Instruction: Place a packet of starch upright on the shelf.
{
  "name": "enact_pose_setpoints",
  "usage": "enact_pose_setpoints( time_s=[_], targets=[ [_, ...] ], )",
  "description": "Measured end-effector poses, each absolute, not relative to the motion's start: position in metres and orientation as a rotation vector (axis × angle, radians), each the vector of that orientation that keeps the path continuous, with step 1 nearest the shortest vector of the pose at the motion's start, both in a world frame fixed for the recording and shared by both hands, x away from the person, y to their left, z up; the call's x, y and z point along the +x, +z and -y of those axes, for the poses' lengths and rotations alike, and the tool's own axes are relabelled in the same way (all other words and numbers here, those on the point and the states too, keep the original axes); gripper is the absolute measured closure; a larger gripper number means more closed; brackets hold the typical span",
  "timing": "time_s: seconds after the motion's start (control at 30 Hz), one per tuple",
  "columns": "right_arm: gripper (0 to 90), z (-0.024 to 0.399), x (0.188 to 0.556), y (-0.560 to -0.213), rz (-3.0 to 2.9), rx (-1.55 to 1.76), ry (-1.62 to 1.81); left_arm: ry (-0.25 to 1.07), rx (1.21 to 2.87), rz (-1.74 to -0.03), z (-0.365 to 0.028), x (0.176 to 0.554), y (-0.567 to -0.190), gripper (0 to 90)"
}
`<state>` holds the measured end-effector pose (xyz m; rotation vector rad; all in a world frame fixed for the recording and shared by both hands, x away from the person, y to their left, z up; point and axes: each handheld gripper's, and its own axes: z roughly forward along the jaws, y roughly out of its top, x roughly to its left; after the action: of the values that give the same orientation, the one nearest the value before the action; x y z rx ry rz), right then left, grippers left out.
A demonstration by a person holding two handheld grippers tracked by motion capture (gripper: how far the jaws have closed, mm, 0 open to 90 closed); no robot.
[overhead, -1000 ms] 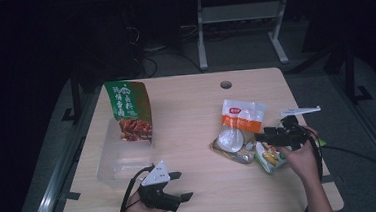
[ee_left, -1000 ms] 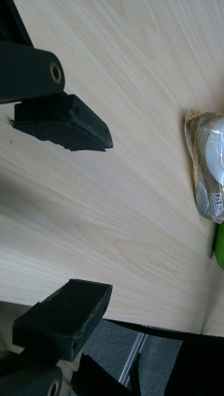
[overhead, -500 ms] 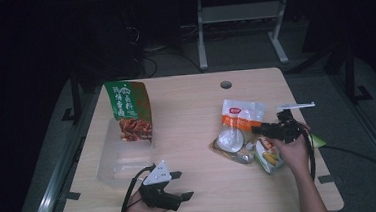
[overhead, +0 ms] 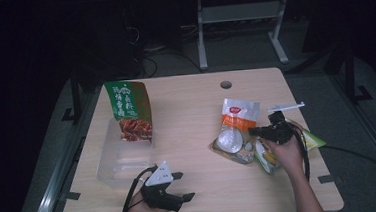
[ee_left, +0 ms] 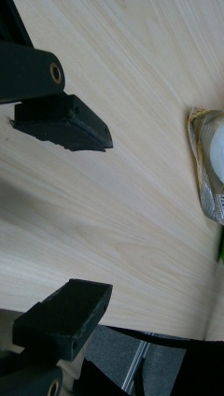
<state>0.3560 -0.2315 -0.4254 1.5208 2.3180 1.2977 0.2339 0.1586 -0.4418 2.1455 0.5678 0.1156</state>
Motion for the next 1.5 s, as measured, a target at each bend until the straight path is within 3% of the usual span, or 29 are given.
enact_pose_setpoints(
  time_s=[0.33, 0.93, 1.17, 1.37, 1.5],
  targets=[
    [89.6, 0.224, 0.346, -0.415, -2.336, 1.452, 1.305, 0.11, 2.141, -0.578, -0.159, 0.235, -0.442, 24.9],
    [90.0, 0.207, 0.322, -0.39, -2.351, 1.282, 1.373, 0.066, 2.128, -0.573, -0.156, 0.236, -0.442, 35.2],
    [90.0, 0.199, 0.316, -0.379, -2.395, 1.197, 1.353, 0.058, 2.103, -0.592, -0.146, 0.244, -0.437, 35.1],
    [90.0, 0.196, 0.308, -0.371, -2.429, 1.119, 1.367, 0.121, 2.047, -0.646, -0.129, 0.261, -0.432, 26.2],
    [90.0, 0.192, 0.301, -0.365, -2.441, 1.063, 1.352, 0.138, 2.024, -0.651, -0.115, 0.273, -0.43, 26.3]
  ],
)
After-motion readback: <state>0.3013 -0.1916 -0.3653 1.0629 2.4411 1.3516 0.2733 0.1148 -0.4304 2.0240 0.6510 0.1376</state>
